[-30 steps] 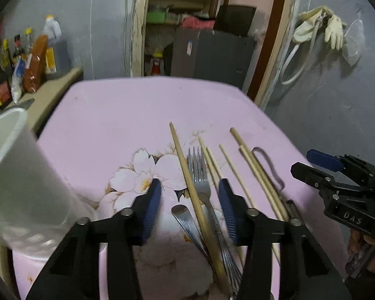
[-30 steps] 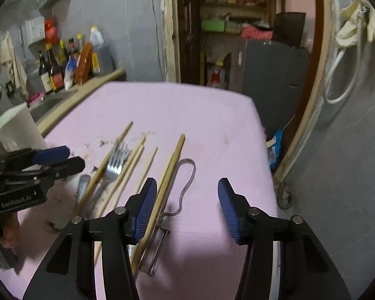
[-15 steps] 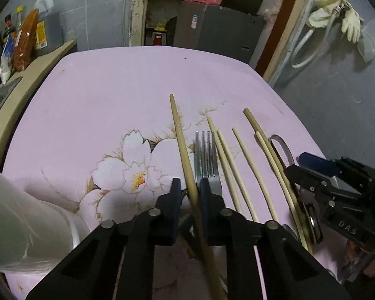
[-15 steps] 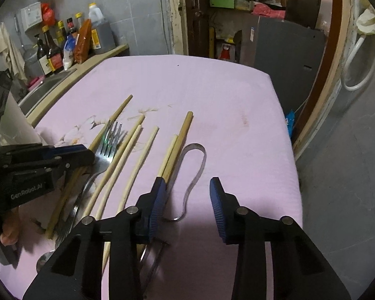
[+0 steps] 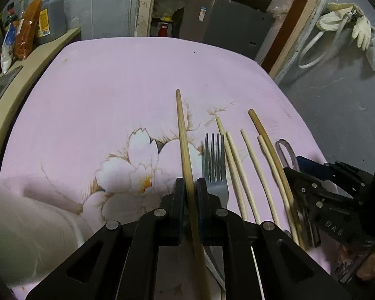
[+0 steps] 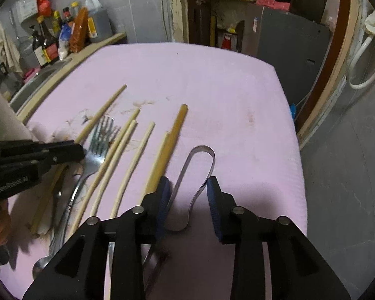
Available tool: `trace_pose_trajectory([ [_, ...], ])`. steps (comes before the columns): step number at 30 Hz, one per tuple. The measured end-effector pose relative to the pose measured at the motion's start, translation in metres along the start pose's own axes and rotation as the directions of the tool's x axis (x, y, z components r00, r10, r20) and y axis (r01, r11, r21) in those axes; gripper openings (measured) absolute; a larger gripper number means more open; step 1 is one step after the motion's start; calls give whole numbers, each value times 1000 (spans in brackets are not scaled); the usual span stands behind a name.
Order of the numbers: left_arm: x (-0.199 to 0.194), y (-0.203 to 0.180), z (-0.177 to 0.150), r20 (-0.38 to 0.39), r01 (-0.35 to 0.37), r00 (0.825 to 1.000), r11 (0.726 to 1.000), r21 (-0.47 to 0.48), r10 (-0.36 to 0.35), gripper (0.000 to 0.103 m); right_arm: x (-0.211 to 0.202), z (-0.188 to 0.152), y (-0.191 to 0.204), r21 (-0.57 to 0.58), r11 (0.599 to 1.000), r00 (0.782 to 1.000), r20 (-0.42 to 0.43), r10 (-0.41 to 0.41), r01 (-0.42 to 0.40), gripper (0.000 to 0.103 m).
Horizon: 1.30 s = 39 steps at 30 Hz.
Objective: Organize utensils
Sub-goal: 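Close the left tool on the chopstick while the right tool closes on the peeler, then lift and carry the chopstick with the left tool while the right tool carries the peeler to the basket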
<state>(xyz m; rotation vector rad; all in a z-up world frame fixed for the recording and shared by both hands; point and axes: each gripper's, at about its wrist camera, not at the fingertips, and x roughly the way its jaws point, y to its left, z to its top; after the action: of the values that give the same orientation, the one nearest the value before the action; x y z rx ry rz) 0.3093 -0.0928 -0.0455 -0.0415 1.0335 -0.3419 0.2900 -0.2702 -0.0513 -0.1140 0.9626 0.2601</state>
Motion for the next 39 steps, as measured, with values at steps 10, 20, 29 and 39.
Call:
trace_pose_trajectory([
  [10, -3, -4, -1, -6, 9, 1000, 1000, -28, -9, 4, -2, 0, -6, 64, 998, 1000, 2, 17, -17, 21],
  [20, -56, -9, -31, 210, 87, 974, 996, 5, -87, 4, -38, -21, -12, 169, 977, 982, 157, 105, -132, 19],
  [29, -108, 5, -49, 432, 146, 893, 989, -19, -124, 4, -107, -42, 27, 79, 987, 882, 464, 86, -138, 19],
  [39, -184, 31, -45, 636, 119, 769, 991, -55, -57, 4, -149, -10, 82, -40, 982, 734, 659, 164, -183, 19],
])
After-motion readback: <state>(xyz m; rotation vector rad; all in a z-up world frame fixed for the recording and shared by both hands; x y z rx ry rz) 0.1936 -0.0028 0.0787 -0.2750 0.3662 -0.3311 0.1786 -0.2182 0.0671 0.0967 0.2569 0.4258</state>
